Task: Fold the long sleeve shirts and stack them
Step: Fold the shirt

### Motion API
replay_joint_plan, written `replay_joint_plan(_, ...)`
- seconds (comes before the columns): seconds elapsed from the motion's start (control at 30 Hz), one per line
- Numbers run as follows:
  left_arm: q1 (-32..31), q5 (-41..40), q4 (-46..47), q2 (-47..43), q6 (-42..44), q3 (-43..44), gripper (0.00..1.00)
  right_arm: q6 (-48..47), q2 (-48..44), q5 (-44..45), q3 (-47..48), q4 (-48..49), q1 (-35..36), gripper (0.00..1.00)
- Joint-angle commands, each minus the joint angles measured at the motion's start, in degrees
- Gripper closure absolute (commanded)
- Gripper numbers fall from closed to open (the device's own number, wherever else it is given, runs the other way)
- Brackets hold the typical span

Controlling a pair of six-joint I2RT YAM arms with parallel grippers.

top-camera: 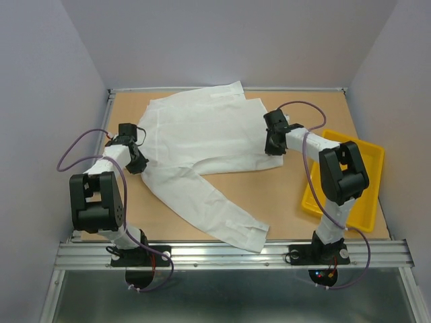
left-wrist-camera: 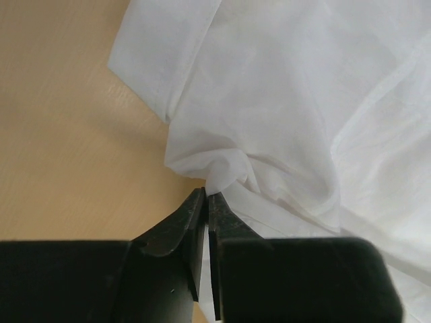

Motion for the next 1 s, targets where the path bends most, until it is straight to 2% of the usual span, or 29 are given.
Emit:
replay_joint_plan(0.0, 0.47, -1.17, 1.70, 0.00, 0.28, 2.41, 0.80, -0.32, 1.26, 2.68, 3.83, -0.02, -0.50, 0.73)
replay_joint_plan(0.03, 0.47, -1.43, 1.88, 0.00, 0.28, 2.15, 0.78, -0.23, 1.35, 2.86, 3.83, -0.11, -0.67, 0.73)
replay_joint_plan(0.07, 0.47, -1.70, 1.96, 0.00, 0.11, 2.15, 0.74, 0.21, 1.35, 3.38, 3.74, -0.20, -0.76, 0.66)
replay_joint_plan(0.13, 0.47, -2.22, 1.97, 0.00, 0.02, 1.88, 0.71, 0.82, 1.09, 3.82, 3.39, -0.28, -1.03, 0.64)
replay_joint_plan(0.17, 0.47, -2.31, 1.97, -0.09, -0.07, 1.88, 0.68, 1.35, 0.91, 4.69, 2.95, -0.55, -1.55, 0.58)
replay_joint_plan(0.2, 0.38, -2.14, 1.97, -0.44, 0.10, 1.97, 0.68, 1.70, 0.56, 5.14, 2.69, -0.55, -1.81, 0.57)
replay_joint_plan(0.23, 0.47, -1.96, 2.05, -0.79, 0.19, 2.14, 0.57, 2.23, -0.14, 5.49, 2.33, -0.72, -2.51, 0.57)
replay_joint_plan(0.3, 0.47, -1.79, 1.96, -2.10, 0.45, 2.15, 0.55, 2.67, -1.11, 5.76, 1.54, -0.90, -3.13, 0.50)
replay_joint_plan(0.37, 0.47, -2.49, 1.44, -2.99, 0.54, 2.49, 0.46, 3.11, -3.30, 6.11, 0.93, -1.08, -3.84, 0.46)
replay_joint_plan(0.4, 0.47, -2.66, 1.18, -3.86, 0.54, 3.02, 0.45, 2.94, -4.27, 6.11, 0.66, -1.08, -3.84, 0.45)
replay_joint_plan(0.47, 0.47, -2.67, 0.83, -5.01, 0.37, 3.37, 0.25, 2.59, -7.08, 4.37, 0.49, -0.99, -3.84, 0.42)
replay_joint_plan(0.57, 0.47, -1.79, 1.08, -7.91, 0.54, 3.81, 0.10, 1.97, -10.50, 1.29, 0.05, -0.90, -3.84, 0.41)
replay_joint_plan(0.8, 0.38, 1.03, 4.16, -13.54, 0.63, 1.45, 0.08, 3.11, -15.26, -7.05, -3.46, 1.38, -3.84, 0.41)
replay_joint_plan(0.97, 0.47, 1.72, 5.30, -11.61, 0.46, 0.48, 0.11, 4.69, -16.76, -14.19, -7.60, 6.21, -3.93, 0.50)
